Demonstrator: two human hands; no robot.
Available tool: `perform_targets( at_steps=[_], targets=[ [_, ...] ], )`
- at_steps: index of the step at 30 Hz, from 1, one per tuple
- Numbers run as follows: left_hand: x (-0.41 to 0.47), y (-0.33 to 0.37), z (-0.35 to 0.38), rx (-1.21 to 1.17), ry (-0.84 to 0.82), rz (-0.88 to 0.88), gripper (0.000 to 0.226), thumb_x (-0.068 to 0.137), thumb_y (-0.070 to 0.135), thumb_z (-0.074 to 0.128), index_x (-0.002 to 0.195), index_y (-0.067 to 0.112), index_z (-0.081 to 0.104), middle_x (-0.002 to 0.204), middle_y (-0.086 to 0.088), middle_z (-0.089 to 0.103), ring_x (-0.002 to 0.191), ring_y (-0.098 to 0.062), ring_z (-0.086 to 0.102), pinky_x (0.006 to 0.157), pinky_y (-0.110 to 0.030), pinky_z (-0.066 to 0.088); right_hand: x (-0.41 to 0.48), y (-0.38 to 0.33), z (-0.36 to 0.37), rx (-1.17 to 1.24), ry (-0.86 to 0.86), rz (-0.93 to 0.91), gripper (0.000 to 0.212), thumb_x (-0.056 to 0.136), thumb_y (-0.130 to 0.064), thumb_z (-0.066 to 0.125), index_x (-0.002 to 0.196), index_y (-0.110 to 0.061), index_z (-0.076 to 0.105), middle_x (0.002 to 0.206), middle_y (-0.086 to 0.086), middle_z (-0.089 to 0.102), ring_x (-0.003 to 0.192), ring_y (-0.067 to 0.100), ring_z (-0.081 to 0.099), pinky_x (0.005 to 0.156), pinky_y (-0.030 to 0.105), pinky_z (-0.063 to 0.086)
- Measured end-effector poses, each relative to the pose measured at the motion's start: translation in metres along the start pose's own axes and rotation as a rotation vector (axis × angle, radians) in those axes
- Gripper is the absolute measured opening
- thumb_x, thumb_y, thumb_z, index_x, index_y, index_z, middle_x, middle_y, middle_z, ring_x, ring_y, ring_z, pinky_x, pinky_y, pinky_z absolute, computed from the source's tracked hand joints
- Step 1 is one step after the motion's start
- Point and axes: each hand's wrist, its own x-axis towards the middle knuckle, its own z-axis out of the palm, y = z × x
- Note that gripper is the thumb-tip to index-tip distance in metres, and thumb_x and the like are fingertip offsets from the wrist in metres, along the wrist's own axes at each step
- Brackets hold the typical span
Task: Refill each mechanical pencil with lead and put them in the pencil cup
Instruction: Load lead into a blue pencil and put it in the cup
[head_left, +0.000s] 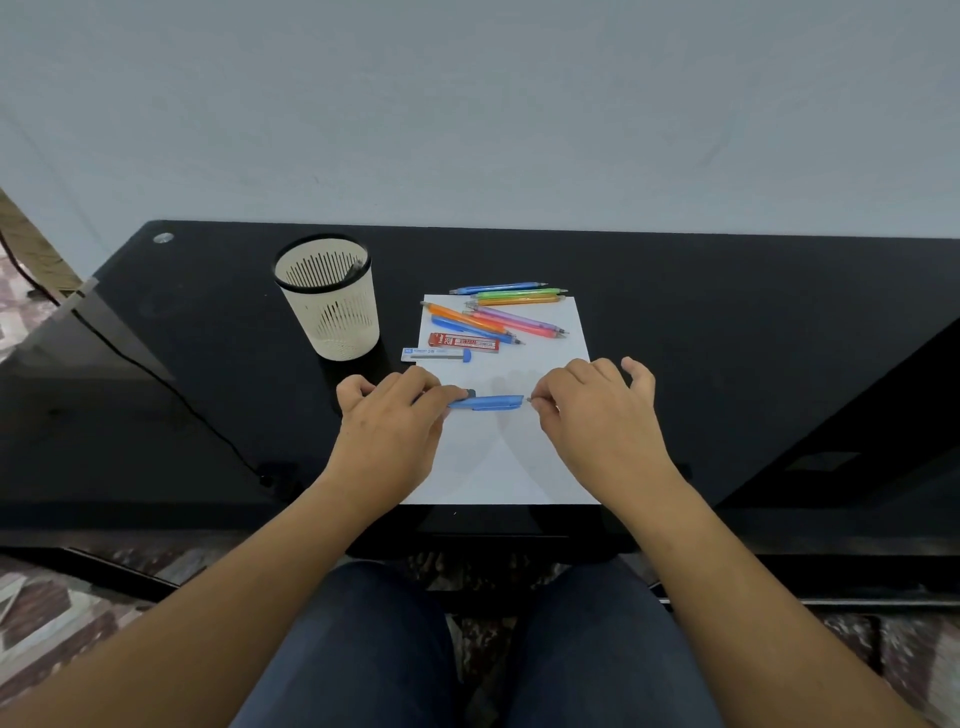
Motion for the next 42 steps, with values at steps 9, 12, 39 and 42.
perform_targets(
  at_steps=[9,12,39,42],
  targets=[
    [-0.003,0.000,0.001,-0.074,-0.062,-0.029,0.026,0.084,0.014,0.070,0.109,0.022,0.070,0.097,0.004,0.064,0.076,-0.016,0.059,0.073,-0.035,0.026,0.001,-0.002,0.002,-0.015,-0.012,-0.004,0.024,0.099,-0.037,0.039,0.115,-0.031,0.056,0.115,-0.009,0.058,0.111,0.010,0.049,0.113,0.045,0.016],
    [-0.002,-0.001,0.001,-0.083,-0.059,-0.003,0.028,0.084,0.013,0.071,0.109,0.023,0.070,0.095,0.004,0.063,0.076,-0.016,0.058,0.071,-0.037,0.028,0.002,-0.002,0.004,-0.046,-0.030,-0.025,0.022,0.099,-0.035,0.043,0.117,-0.031,0.054,0.116,-0.009,0.057,0.112,0.011,0.048,0.113,0.046,0.015],
    [0.008,0.002,0.009,0.100,-0.253,-0.170,0.033,0.089,0.019,0.065,0.119,0.032,0.063,0.107,0.008,0.057,0.092,-0.014,0.053,0.087,-0.037,0.019,0.014,0.016,0.019,-0.027,-0.166,0.006,0.029,0.099,-0.039,0.041,0.126,-0.037,0.050,0.114,-0.006,0.058,0.106,0.017,0.051,0.095,0.038,0.034],
    [0.008,0.003,0.008,0.095,-0.288,-0.180,0.033,0.093,0.022,0.061,0.123,0.034,0.059,0.113,0.009,0.055,0.098,-0.012,0.051,0.090,-0.037,0.017,0.017,0.014,0.026,-0.001,-0.203,-0.017,0.027,0.099,-0.035,0.043,0.123,-0.030,0.054,0.106,-0.003,0.060,0.098,0.016,0.054,0.088,0.033,0.039]
  ],
)
